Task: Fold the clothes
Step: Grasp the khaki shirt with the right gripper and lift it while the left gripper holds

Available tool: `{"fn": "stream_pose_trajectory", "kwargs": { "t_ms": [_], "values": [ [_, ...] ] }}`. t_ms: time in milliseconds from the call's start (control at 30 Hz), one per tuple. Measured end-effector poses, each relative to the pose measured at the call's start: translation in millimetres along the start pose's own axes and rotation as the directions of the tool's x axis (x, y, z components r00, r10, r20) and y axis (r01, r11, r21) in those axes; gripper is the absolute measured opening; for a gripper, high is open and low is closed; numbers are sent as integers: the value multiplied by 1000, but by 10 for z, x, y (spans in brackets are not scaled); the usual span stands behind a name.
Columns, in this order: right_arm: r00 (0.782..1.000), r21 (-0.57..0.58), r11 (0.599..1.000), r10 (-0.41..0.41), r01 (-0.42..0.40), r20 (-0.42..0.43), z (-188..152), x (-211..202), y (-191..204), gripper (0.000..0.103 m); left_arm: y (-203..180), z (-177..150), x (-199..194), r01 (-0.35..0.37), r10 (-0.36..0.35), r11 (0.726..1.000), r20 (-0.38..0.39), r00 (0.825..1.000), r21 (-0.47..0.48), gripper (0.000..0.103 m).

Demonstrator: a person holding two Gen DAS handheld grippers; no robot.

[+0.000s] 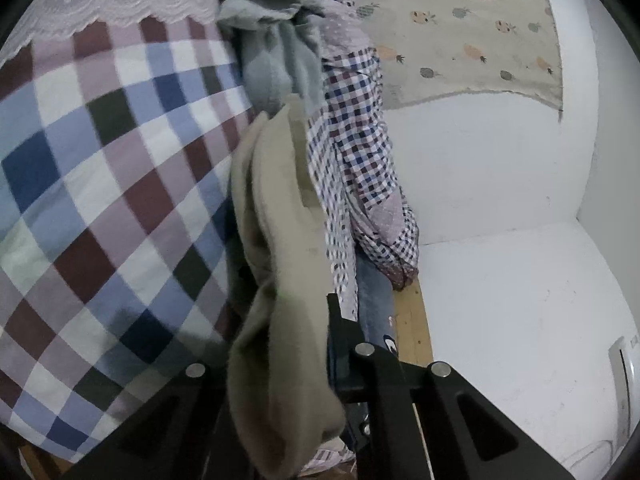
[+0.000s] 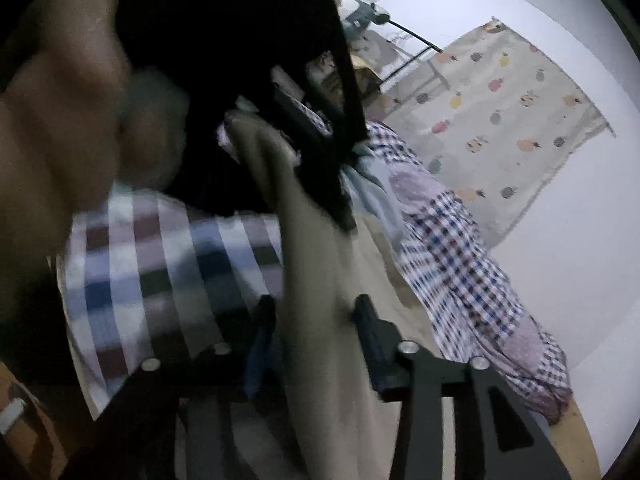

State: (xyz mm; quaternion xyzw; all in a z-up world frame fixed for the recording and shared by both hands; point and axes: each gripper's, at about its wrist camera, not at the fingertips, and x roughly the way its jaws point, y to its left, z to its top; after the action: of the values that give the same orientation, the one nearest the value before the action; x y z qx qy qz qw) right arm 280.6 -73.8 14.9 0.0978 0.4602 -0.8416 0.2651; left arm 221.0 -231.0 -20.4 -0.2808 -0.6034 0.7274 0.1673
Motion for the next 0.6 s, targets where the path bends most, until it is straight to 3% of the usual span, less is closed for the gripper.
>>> {"fn": "stream_pose_trajectory", "kwargs": {
  "t_ms": [133, 267, 433, 600],
  "values": [
    [993, 20, 996, -80, 83, -90, -404, -18, -219, 45, -77, 25, -18, 23, -23, 1000, -2, 1000, -4, 5],
    [971, 35, 986, -155, 164, -182, -848, -67, -478, 45, -204, 74, 4, 52, -52, 999, -2, 999, -6, 4],
    [931, 27, 968, -233, 250, -281, -1445, -203, -742, 45, -354, 141, 73, 77, -77, 997, 0, 997, -8, 4],
    [872, -37, 953, -292, 302, -393, -2182, -366, -1034, 45, -416, 174, 83, 87, -87, 996, 20, 996, -18, 4]
  ]
}}
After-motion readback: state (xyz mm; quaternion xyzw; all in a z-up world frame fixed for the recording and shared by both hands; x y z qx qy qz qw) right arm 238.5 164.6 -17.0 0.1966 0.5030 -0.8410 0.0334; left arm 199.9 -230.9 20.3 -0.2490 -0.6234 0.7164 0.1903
